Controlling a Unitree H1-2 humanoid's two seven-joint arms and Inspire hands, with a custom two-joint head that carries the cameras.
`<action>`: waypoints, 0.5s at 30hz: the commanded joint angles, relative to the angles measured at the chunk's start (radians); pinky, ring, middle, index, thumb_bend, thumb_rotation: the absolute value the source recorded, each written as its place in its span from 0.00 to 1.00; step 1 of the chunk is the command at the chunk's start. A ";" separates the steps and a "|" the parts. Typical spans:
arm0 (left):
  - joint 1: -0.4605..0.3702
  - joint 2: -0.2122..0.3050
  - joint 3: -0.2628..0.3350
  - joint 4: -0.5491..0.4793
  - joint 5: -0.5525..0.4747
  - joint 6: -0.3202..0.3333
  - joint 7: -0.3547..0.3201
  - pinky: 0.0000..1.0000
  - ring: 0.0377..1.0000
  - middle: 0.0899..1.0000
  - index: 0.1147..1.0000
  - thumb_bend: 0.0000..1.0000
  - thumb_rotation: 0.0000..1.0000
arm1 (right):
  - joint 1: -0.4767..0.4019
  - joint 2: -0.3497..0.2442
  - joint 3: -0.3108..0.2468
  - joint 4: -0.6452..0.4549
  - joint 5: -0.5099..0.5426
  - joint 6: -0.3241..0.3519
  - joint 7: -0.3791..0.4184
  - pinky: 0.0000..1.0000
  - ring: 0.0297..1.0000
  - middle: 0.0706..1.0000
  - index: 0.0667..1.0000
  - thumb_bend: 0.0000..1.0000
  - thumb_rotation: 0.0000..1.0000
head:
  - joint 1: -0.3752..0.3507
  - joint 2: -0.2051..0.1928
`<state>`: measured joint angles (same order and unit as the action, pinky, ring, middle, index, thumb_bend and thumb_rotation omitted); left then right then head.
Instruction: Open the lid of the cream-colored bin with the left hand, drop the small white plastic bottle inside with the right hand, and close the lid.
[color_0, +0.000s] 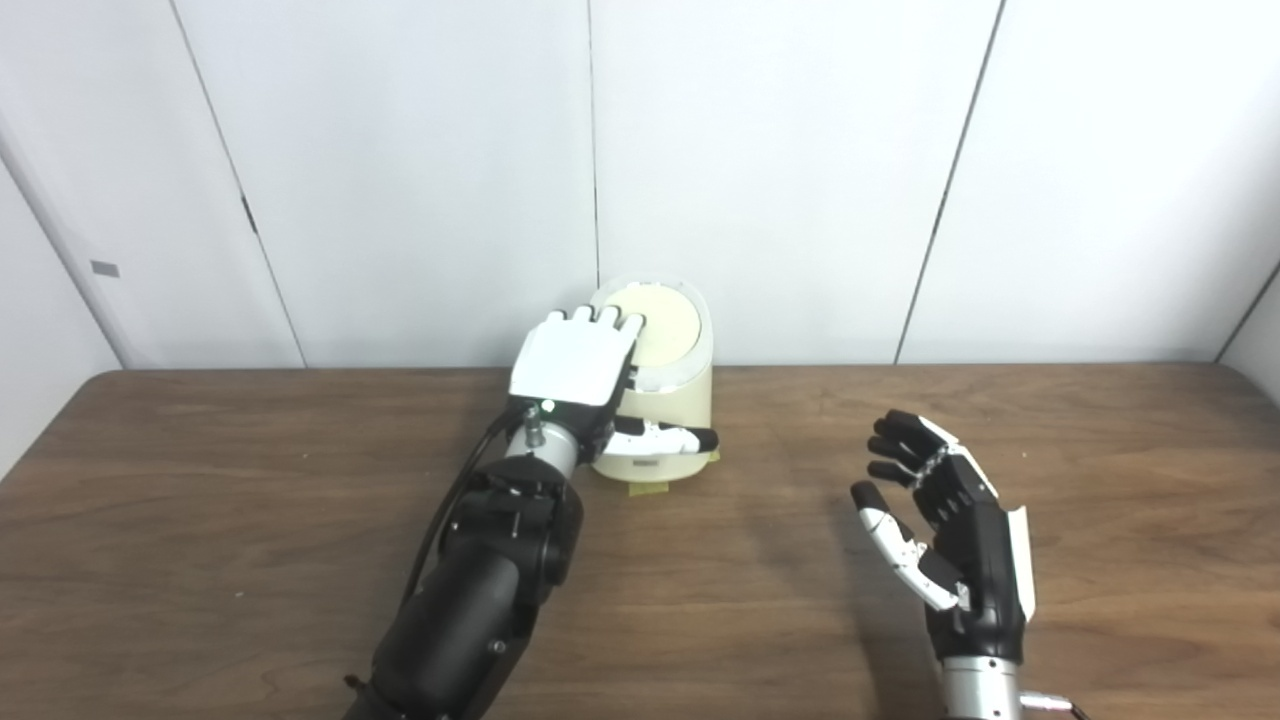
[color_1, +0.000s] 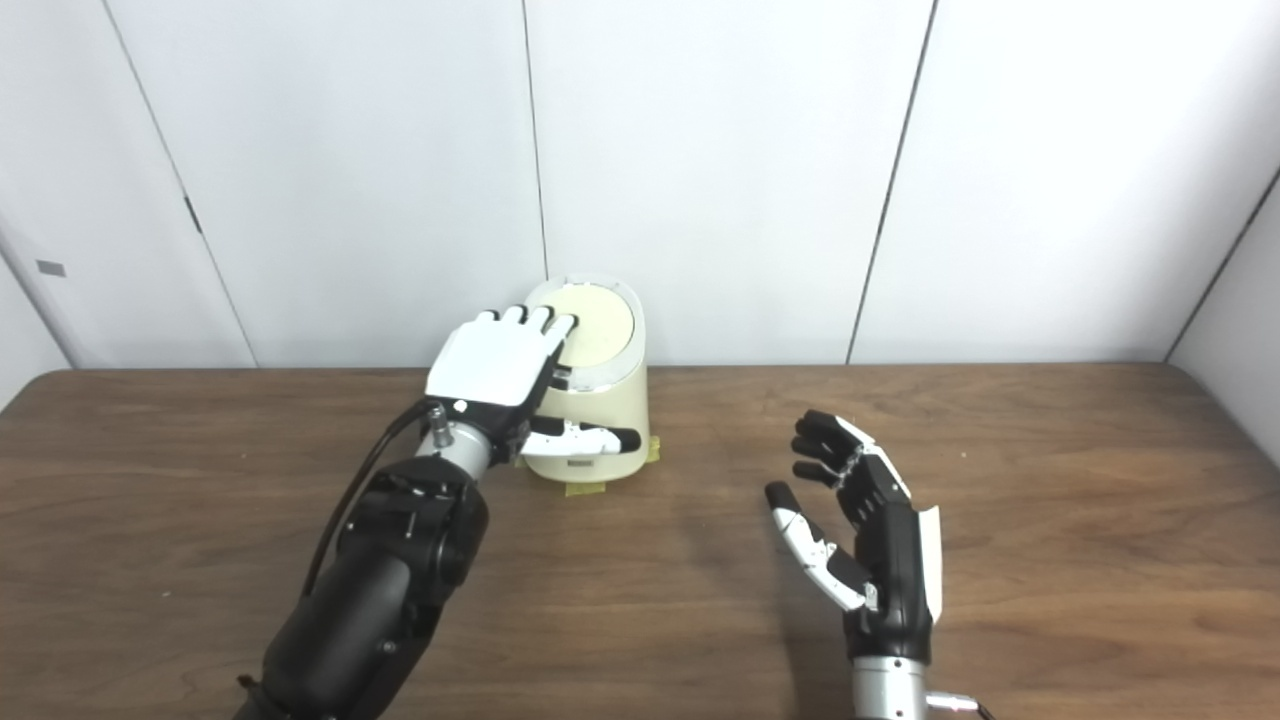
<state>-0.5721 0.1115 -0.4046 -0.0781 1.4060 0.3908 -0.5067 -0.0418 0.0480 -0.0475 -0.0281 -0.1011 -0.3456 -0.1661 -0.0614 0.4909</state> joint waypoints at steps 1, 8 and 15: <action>-0.026 -0.007 0.019 -0.083 0.033 0.007 0.035 1.00 1.00 1.00 1.00 0.89 1.00 | -0.024 0.005 0.003 -0.038 -0.005 -0.007 0.002 0.64 0.70 0.71 0.70 0.20 0.14 | -0.003 0.001; 0.081 -0.037 0.141 -0.245 -0.179 -0.083 0.270 1.00 1.00 1.00 1.00 0.77 1.00 | -0.023 0.003 0.005 -0.039 -0.011 0.003 0.004 0.64 0.71 0.71 0.70 0.20 0.16 | -0.005 -0.002; 0.236 -0.083 0.380 -0.305 -0.718 -0.305 0.517 0.82 0.88 0.87 0.85 0.35 0.95 | -0.023 0.000 0.004 -0.037 -0.036 0.007 -0.003 0.63 0.70 0.70 0.69 0.20 0.15 | 0.000 0.001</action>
<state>-0.3175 0.0259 -0.0469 -0.3536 0.7967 0.1655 -0.0495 -0.0394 0.0479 -0.0461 -0.0288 -0.1236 -0.3257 -0.1665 -0.0598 0.4909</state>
